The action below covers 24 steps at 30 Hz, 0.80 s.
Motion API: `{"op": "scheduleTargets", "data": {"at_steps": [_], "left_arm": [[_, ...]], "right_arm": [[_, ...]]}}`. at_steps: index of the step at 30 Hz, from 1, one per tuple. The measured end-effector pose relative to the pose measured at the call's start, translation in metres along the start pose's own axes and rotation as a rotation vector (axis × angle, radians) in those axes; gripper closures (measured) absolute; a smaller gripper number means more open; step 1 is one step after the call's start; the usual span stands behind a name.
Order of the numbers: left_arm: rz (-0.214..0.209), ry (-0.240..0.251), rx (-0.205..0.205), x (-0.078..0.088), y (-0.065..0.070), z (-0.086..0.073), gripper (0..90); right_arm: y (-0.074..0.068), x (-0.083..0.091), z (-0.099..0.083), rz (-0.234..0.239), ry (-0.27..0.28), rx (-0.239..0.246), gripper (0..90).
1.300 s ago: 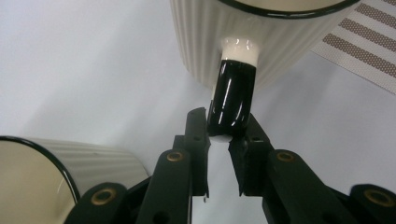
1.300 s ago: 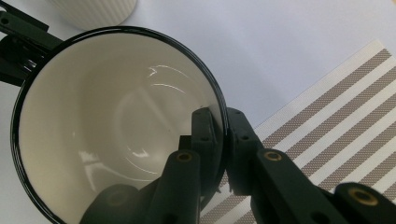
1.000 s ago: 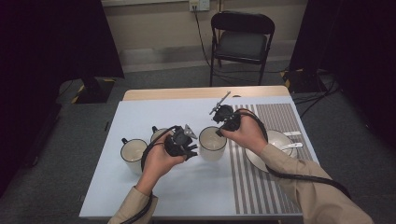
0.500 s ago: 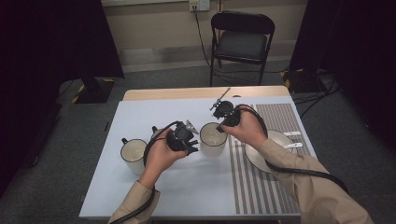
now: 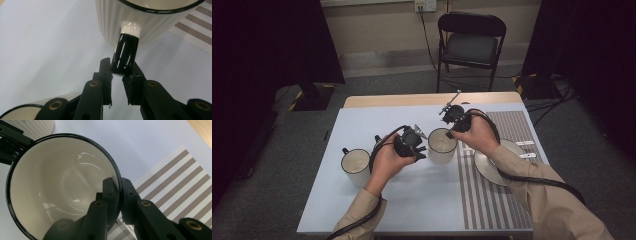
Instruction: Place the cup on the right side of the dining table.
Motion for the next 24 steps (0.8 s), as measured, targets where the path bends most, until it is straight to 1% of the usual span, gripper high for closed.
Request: {"op": "scheduleTargets", "data": {"at_steps": [24], "left_arm": [[0.031, -0.006, 0.014, -0.007, -0.012, 0.014, 77.8]], "right_arm": [[0.015, -0.002, 0.004, -0.02, 0.017, -0.026, 84.1]]}}
Point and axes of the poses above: each handheld gripper's, and its own axes: x roughly backward along the jaws, z roughly out of its top, y roughly to its right, the point moved 5 cm from there along -x, roughly forward along the jaws, and after that the axes turned 3 degrees about y, right-handed, at the moved point
